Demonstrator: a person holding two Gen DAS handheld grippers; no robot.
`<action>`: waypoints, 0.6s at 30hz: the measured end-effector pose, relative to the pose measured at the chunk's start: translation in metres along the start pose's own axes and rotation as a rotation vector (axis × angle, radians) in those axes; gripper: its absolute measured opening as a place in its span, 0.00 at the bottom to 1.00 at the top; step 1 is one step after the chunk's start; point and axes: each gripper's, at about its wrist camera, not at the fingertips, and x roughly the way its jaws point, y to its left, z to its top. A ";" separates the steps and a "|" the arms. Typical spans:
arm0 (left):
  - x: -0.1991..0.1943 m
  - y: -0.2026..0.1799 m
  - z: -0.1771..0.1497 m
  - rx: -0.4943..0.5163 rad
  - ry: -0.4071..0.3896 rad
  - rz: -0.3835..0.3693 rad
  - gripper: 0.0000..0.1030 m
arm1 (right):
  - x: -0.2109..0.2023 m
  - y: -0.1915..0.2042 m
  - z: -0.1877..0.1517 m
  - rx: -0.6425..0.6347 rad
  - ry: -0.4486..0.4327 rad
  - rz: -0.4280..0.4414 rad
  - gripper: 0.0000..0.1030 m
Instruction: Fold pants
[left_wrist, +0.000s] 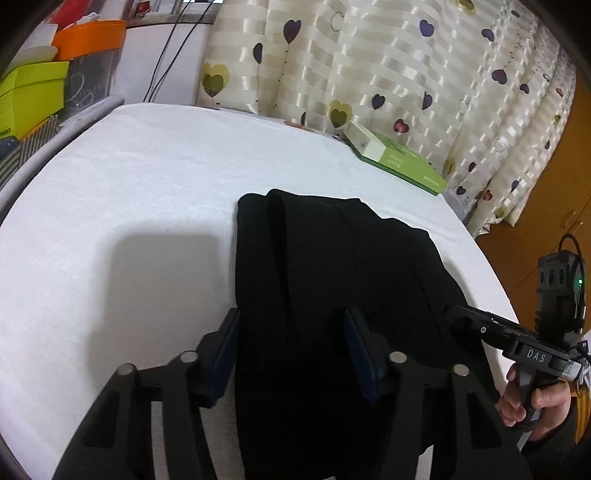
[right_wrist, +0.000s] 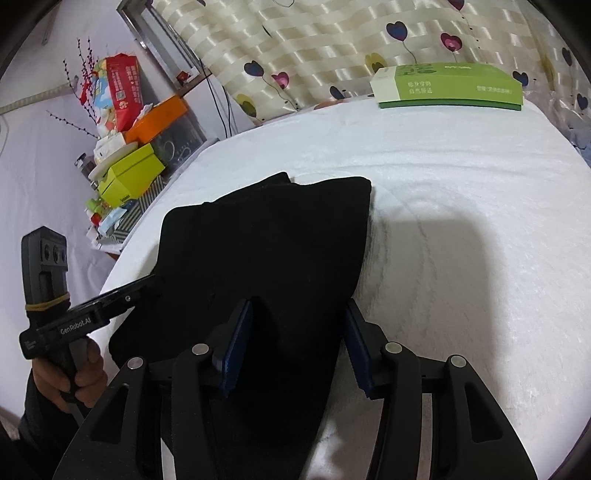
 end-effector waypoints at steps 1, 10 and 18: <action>-0.002 -0.001 0.001 -0.001 -0.002 -0.001 0.42 | -0.001 0.000 0.001 0.003 -0.001 0.004 0.25; -0.032 -0.015 0.012 0.020 -0.072 0.014 0.17 | -0.026 0.023 0.011 -0.025 -0.062 0.051 0.13; -0.060 -0.008 0.034 0.049 -0.142 0.046 0.15 | -0.018 0.063 0.034 -0.091 -0.074 0.094 0.13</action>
